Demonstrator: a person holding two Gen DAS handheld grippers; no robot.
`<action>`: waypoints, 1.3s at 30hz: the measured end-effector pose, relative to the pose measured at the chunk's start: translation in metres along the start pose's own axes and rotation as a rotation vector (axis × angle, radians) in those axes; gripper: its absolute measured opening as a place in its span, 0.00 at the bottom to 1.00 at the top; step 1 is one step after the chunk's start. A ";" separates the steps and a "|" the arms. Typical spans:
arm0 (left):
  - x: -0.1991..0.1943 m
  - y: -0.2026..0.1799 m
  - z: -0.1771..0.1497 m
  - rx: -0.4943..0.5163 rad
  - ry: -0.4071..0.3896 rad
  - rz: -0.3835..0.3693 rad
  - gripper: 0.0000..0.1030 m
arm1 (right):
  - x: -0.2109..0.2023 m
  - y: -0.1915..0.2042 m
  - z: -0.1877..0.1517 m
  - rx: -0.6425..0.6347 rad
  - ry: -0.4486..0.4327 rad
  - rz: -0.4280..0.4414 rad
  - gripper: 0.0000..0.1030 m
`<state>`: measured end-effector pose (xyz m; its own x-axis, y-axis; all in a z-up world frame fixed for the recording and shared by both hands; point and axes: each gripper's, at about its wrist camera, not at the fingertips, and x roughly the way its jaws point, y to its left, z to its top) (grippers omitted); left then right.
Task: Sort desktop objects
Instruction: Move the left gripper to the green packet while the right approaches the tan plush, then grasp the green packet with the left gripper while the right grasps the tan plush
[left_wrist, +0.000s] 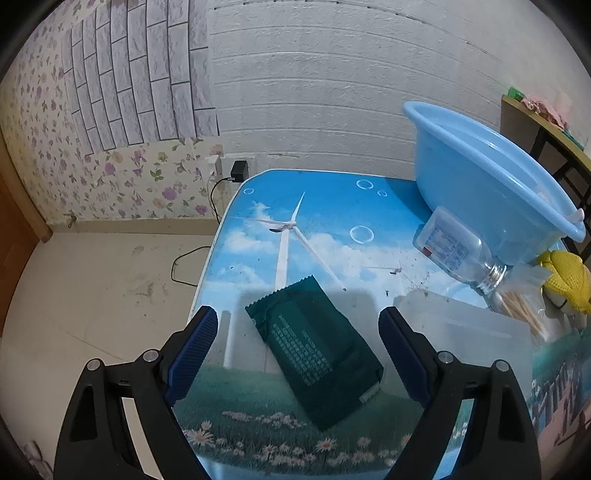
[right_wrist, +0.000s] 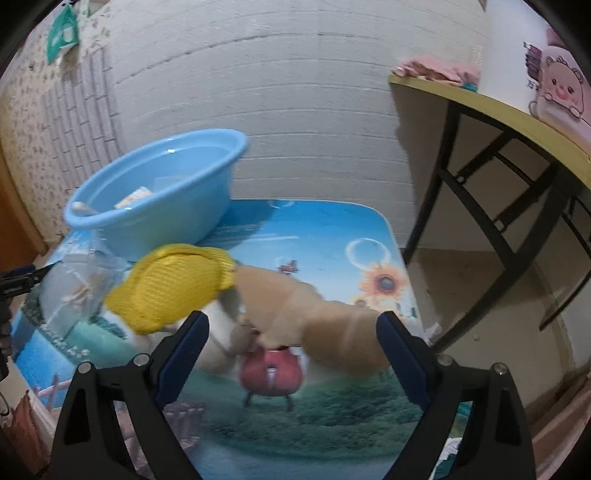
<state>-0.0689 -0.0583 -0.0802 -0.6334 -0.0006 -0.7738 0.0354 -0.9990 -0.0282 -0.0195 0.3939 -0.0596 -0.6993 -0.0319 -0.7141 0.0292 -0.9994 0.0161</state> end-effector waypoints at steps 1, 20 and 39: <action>0.001 0.000 0.001 0.000 0.001 0.003 0.86 | 0.002 -0.003 0.000 0.006 0.005 -0.007 0.91; 0.007 0.000 -0.002 -0.008 0.045 -0.058 0.46 | 0.025 -0.021 -0.004 0.083 0.075 0.025 0.91; -0.024 -0.004 -0.020 0.005 0.016 -0.078 0.45 | 0.004 -0.022 -0.011 0.078 0.061 0.042 0.49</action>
<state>-0.0382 -0.0533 -0.0738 -0.6213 0.0776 -0.7797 -0.0175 -0.9962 -0.0852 -0.0155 0.4157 -0.0706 -0.6541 -0.0755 -0.7526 -0.0001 -0.9950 0.1000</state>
